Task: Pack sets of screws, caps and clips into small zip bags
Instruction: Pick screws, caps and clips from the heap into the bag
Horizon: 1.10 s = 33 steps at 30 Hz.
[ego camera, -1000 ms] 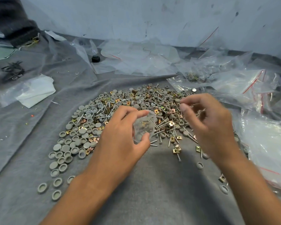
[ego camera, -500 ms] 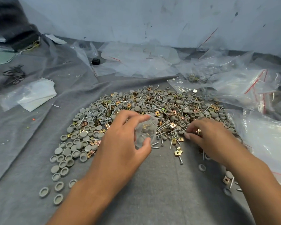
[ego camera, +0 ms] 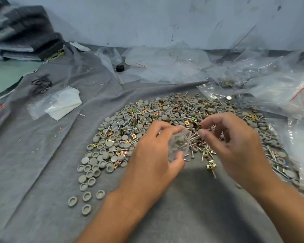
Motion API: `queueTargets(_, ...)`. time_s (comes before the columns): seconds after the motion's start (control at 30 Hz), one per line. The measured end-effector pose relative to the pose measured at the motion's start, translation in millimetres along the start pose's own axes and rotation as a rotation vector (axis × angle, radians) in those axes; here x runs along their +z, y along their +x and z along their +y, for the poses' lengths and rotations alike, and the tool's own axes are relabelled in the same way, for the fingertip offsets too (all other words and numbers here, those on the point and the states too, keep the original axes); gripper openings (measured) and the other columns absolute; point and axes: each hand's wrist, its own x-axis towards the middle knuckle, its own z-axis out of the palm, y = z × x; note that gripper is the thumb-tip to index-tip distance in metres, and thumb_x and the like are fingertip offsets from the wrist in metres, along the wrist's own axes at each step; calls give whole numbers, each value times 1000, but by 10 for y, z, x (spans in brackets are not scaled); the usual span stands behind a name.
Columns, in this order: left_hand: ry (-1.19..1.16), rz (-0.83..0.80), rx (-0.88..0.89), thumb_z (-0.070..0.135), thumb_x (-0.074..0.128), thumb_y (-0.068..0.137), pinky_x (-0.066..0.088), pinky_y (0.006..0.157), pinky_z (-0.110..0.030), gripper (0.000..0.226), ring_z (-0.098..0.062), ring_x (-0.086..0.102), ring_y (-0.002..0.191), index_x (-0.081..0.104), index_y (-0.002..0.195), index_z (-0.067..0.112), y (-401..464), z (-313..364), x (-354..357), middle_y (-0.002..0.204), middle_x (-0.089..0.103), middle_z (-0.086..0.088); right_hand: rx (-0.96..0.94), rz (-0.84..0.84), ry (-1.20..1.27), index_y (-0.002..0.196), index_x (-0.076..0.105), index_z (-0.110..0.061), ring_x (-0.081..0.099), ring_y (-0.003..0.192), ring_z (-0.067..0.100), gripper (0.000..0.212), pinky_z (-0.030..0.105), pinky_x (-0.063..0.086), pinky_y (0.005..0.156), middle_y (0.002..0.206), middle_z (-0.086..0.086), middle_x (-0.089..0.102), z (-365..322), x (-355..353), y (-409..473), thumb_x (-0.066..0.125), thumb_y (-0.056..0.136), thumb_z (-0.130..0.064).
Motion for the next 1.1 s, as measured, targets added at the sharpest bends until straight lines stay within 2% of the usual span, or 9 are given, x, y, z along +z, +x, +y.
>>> queueTargets(0.1,6,0,7,29,73,87,48,84,-14,54,5,51,92,58,139,29,-3,-18,-2,118,46,21,257,-374,-171,92,61,-42,57,79,-6,12,13,43,60,84,-23,62,232,-158,-9,70,86,-46)
queueTargets(0.2,9,-6,12,31,71,87,45,84,-8,54,7,51,92,57,139,29,1,-5,6,118,46,22,315,-703,-351,94,62,-44,57,75,-2,23,22,51,65,87,-20,61,371,-176,-131,73,80,-59)
queueTargets(0.3,12,-5,18,33,68,87,45,87,-8,53,8,50,93,57,139,30,5,8,19,117,46,22,278,-647,-336,90,62,-39,56,75,-2,19,29,54,70,86,-17,58,362,-121,-185,76,83,-51)
queueTargets(0.43,16,0,7,32,70,88,41,87,-5,51,9,50,93,58,138,29,-4,1,19,118,47,22,278,-624,-279,87,65,-39,59,79,-3,13,16,52,72,87,-17,61,367,-152,-185,76,88,-32)
queueTargets(0.53,21,-6,7,31,70,87,42,86,-6,51,7,51,91,58,137,29,-6,9,26,117,47,22,304,-395,-10,85,66,-40,64,82,-6,18,9,50,70,84,-18,69,265,-203,-130,76,86,-24)
queueTargets(0.6,18,-3,9,29,72,87,44,85,-10,52,7,50,89,59,137,28,-7,19,35,118,47,21,181,-177,195,92,68,-35,67,81,5,17,12,50,68,87,-17,69,107,-192,-68,76,86,-20)
queueTargets(0.7,8,1,12,28,76,85,47,84,-14,52,8,49,88,61,135,26,1,27,43,118,48,20,1,-69,297,99,70,-26,67,84,13,16,17,52,71,89,-13,66,-116,-61,-40,75,87,-17)
queueTargets(0.93,15,-7,0,28,73,86,41,85,-6,52,8,50,90,59,136,28,2,2,35,116,47,22,109,-88,66,100,70,-33,64,82,4,11,12,47,68,91,-18,65,74,-108,-52,70,89,-29)
queueTargets(1.1,32,-13,4,32,70,87,39,85,-2,53,12,49,91,58,138,29,3,-1,25,116,46,23,461,-540,-299,91,65,-35,59,69,-3,14,10,43,56,78,-16,65,407,-148,-176,78,86,-39)
